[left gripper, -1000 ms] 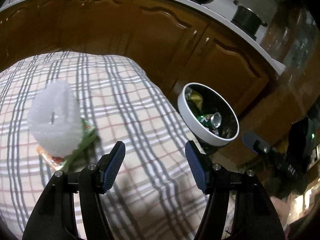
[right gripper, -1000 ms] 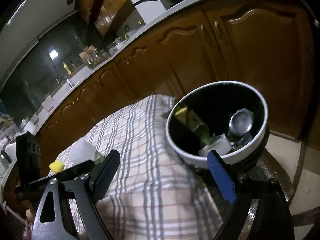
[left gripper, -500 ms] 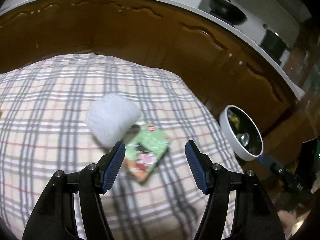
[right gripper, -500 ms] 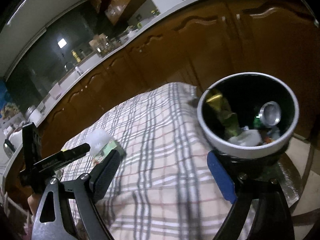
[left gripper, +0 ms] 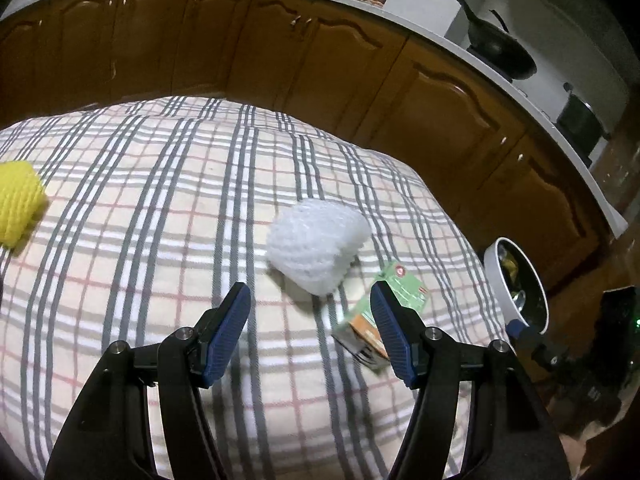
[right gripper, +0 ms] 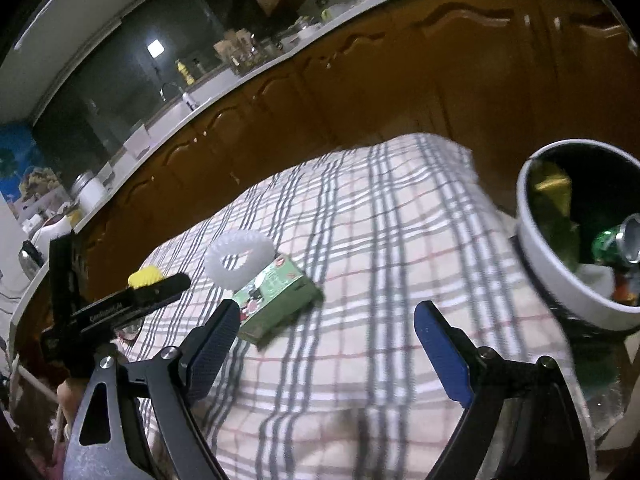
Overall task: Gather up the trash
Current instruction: 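Grasp the white foam net with the left tool while the right tool grasps the green milk carton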
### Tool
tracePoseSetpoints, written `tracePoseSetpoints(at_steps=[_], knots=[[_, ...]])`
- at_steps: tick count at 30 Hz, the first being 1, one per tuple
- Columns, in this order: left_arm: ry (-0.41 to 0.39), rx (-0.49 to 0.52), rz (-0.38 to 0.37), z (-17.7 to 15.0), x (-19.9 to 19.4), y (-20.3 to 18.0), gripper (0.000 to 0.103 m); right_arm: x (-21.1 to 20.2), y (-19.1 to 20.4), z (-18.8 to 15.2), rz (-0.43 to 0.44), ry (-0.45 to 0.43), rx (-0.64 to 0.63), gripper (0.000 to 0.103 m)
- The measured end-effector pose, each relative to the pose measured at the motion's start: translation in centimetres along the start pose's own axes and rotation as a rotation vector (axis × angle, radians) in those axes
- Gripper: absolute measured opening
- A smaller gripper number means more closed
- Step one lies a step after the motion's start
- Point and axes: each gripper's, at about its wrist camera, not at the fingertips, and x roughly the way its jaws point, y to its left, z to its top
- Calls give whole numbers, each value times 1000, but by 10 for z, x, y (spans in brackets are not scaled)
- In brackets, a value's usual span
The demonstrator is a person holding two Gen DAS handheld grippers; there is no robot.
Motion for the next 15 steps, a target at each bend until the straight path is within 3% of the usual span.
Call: tracePoseSetpoints(at_steps=[9,10,12,15], knots=[[36,68,25,18,44,-8,62,34,15,-6,26,84,-13,90],[32,76,30,19,47,-8,59,38,18,-8,29,92,-18,89],[38,80,31,23,53,-5,22,44,24,-10,42,109,-26,88],[39,51,25,25,52,6,16,56,35,-13,88,155,-39,77]])
